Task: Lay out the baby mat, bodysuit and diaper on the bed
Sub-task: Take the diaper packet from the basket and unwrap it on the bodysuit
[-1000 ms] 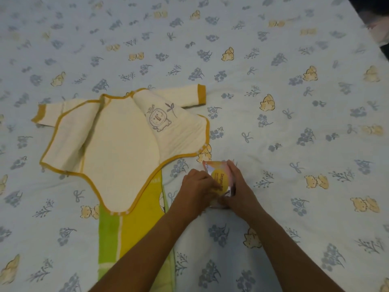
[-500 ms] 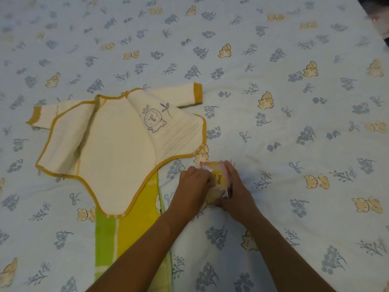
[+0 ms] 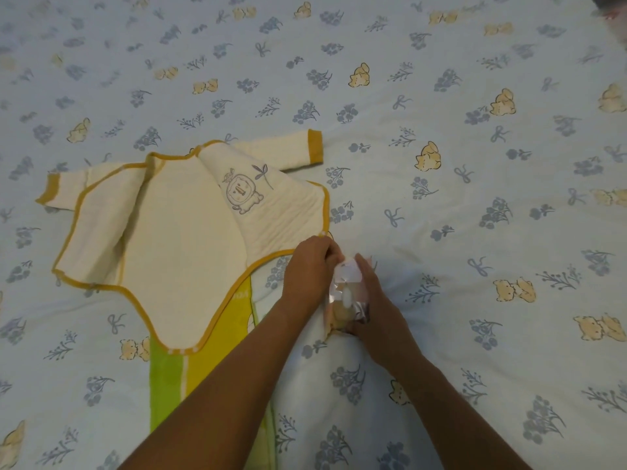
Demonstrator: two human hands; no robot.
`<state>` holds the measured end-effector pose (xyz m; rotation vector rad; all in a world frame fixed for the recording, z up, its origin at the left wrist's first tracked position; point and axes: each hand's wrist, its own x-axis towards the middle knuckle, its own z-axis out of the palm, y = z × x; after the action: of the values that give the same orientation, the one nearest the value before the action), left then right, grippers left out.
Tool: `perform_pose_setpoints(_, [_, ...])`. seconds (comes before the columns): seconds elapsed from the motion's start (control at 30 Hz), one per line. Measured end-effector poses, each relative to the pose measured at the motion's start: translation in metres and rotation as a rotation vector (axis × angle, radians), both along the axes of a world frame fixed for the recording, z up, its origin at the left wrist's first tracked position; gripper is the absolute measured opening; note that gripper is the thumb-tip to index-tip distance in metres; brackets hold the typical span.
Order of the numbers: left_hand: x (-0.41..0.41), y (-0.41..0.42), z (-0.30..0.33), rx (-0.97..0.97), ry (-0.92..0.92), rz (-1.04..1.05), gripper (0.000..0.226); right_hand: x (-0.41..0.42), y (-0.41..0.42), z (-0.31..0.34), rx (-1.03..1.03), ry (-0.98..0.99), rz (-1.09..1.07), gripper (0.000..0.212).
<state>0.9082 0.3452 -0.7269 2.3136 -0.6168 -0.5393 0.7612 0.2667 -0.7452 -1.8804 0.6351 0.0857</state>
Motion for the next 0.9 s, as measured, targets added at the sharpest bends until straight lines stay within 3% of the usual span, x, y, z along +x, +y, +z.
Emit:
perform_pose_setpoints(0.23, [0.005, 0.01, -0.002, -0.06, 0.061, 0.052, 0.01, 0.0, 0.0, 0.009, 0.019, 0.059, 0.047, 0.083])
perform_pose_setpoints(0.43, [-0.018, 0.025, 0.01, -0.078, 0.012, -0.004, 0.012, 0.009, -0.012, 0.033, 0.198, 0.046, 0.096, 0.083])
perform_pose_setpoints(0.53, [-0.021, 0.029, 0.017, -0.071, 0.017, 0.048, 0.012, 0.013, -0.024, 0.049, 0.224, 0.124, -0.041, 0.071])
perform_pose_setpoints(0.6, [-0.021, 0.03, 0.025, -0.038, 0.018, 0.037, 0.017, 0.014, -0.031, 0.059, 0.148, 0.163, -0.147, 0.056])
perform_pose_setpoints(0.7, [-0.025, 0.034, 0.038, -0.021, 0.026, 0.041, 0.019, 0.016, -0.035, 0.076, -0.062, 0.138, -0.108, 0.035])
perform_pose_setpoints(0.83, [-0.027, 0.05, 0.062, 0.045, 0.056, 0.098, 0.028, 0.022, -0.031, 0.101, -0.189, 0.2, 0.016, 0.045])
perform_pose_setpoints(0.9, [-0.024, 0.062, 0.083, 0.169, 0.072, 0.129, 0.035, 0.026, -0.028, 0.121, -0.23, 0.199, 0.078, 0.048])
